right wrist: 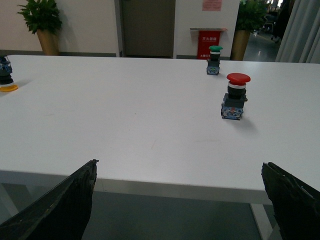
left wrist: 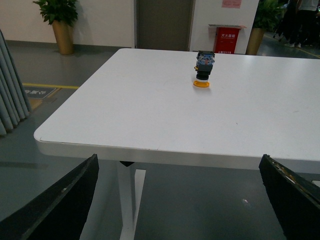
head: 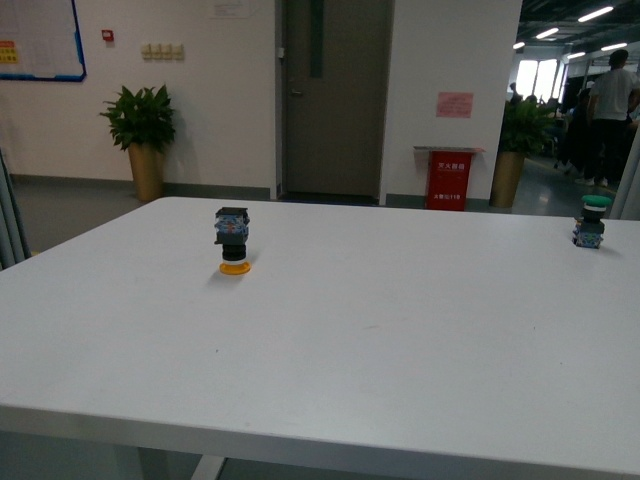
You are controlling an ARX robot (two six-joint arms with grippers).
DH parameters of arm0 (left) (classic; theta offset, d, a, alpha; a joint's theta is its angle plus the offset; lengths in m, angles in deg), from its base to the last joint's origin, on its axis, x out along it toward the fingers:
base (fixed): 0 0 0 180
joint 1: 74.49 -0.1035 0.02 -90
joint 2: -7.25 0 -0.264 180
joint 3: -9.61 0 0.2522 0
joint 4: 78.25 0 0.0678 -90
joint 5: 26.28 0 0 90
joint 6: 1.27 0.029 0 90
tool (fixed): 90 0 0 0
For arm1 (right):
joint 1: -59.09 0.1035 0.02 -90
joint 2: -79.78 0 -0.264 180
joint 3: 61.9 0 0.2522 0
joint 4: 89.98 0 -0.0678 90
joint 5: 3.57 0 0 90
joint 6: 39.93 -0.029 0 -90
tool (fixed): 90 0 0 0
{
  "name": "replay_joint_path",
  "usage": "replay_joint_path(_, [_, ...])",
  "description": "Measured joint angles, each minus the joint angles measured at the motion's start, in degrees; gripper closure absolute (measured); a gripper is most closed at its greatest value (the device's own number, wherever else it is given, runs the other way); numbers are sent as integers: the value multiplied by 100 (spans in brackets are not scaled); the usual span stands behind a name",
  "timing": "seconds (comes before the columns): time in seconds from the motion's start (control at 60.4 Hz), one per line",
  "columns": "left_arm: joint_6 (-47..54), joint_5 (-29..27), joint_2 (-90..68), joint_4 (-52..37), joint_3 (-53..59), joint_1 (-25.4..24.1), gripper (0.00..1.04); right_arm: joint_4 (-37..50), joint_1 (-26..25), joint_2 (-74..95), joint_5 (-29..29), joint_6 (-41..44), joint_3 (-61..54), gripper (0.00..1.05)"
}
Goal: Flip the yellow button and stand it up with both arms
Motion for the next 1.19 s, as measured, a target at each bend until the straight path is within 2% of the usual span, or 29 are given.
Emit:
replay_joint_path(1.027, [2,0,-13,13,-9,0,6,0,0,0,0,2,0,7])
replay_joint_path(1.126, [588,83,-1014,1602,-680,-13,6,0,0,0,0,2,0,7])
replay_joint_path(1.193, [717,190,-1687,1637,-914,-79,6,0,0,-4,2,2,0,7])
